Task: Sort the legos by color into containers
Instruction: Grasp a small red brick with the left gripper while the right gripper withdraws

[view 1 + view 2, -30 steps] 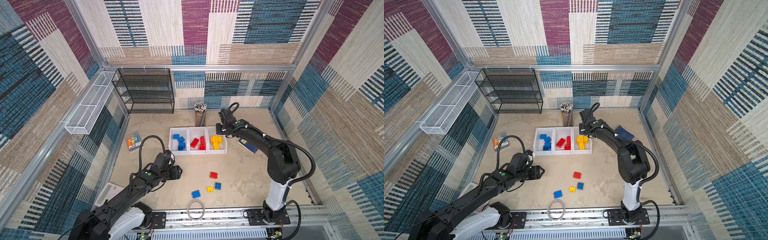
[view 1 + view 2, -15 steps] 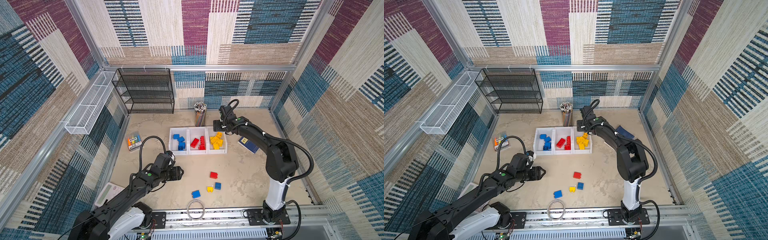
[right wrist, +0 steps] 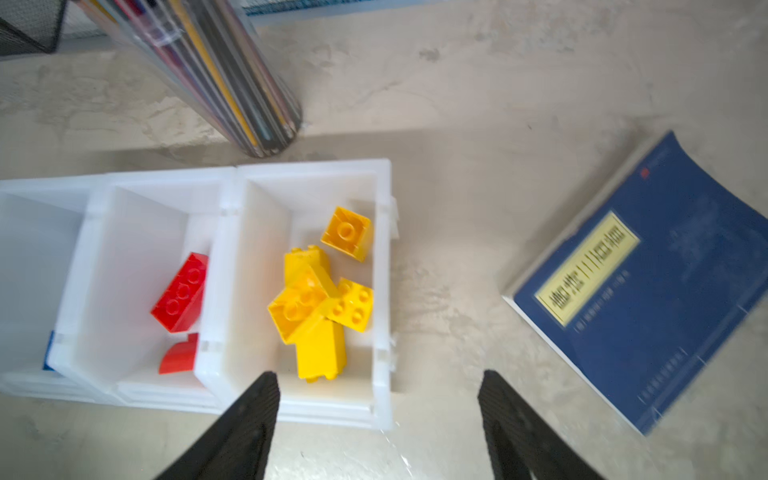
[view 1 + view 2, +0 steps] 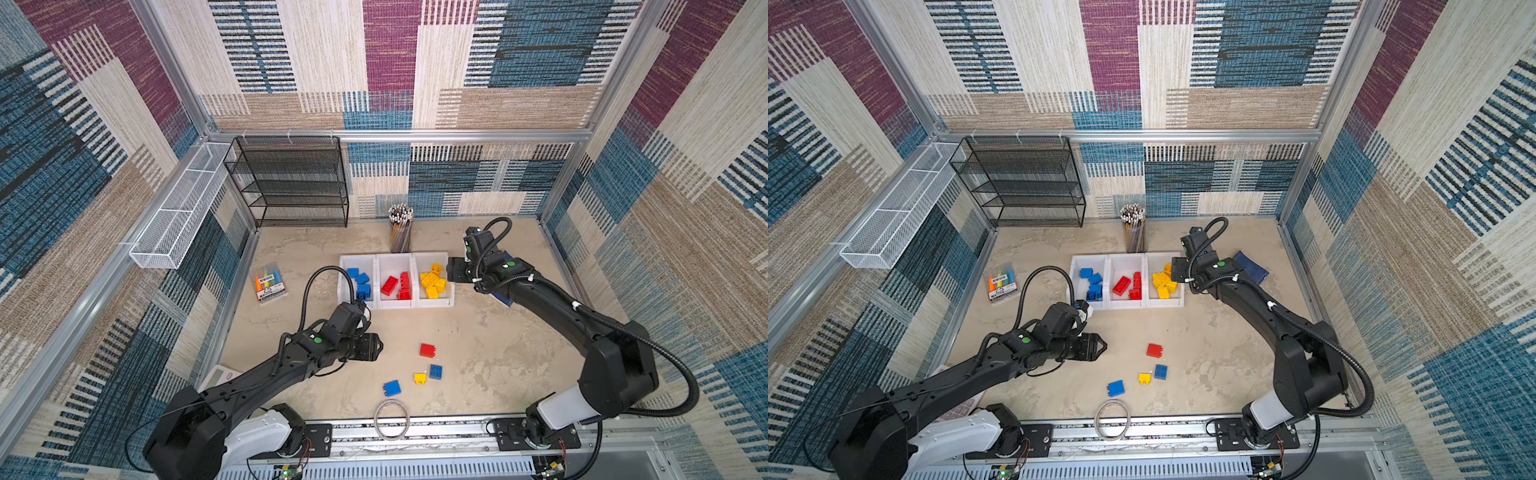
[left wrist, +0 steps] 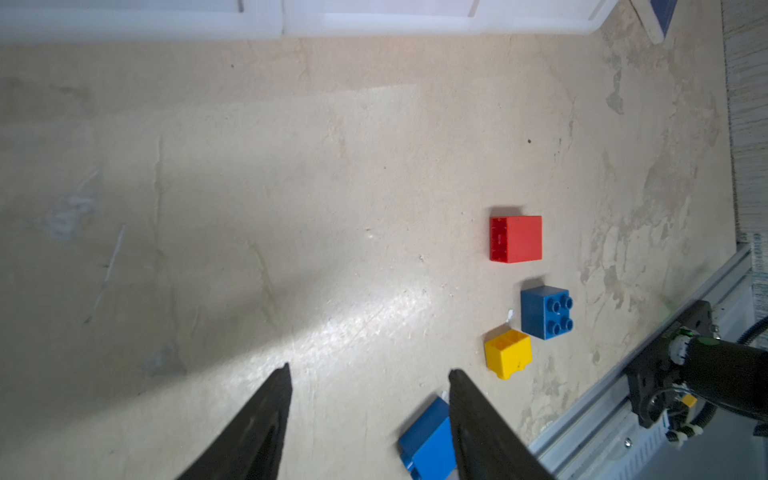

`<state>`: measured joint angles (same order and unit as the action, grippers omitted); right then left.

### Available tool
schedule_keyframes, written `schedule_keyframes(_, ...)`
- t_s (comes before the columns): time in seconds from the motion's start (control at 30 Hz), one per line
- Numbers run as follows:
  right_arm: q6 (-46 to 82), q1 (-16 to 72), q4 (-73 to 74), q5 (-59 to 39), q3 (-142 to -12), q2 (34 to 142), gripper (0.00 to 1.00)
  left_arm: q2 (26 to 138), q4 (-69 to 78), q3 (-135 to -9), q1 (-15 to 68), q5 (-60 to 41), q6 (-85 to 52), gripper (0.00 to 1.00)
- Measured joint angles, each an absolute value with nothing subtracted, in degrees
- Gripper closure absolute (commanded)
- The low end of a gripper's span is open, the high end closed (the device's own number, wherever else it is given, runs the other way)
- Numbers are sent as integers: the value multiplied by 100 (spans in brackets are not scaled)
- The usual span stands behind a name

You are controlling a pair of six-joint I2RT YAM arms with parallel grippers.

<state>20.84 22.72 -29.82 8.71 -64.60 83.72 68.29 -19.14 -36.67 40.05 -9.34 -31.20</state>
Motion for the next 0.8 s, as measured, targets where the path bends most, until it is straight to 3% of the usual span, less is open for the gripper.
schedule_keyframes(0.3,2532,1861,-2987,943,-5081,7057,20,8344,-1820,-4825,4764,-923,-2930,36)
schedule_keyframes(0.8,2753,1802,-3076,943,-4425,6331,19,10595,-2740,-7002,5621,-644,-2676,31)
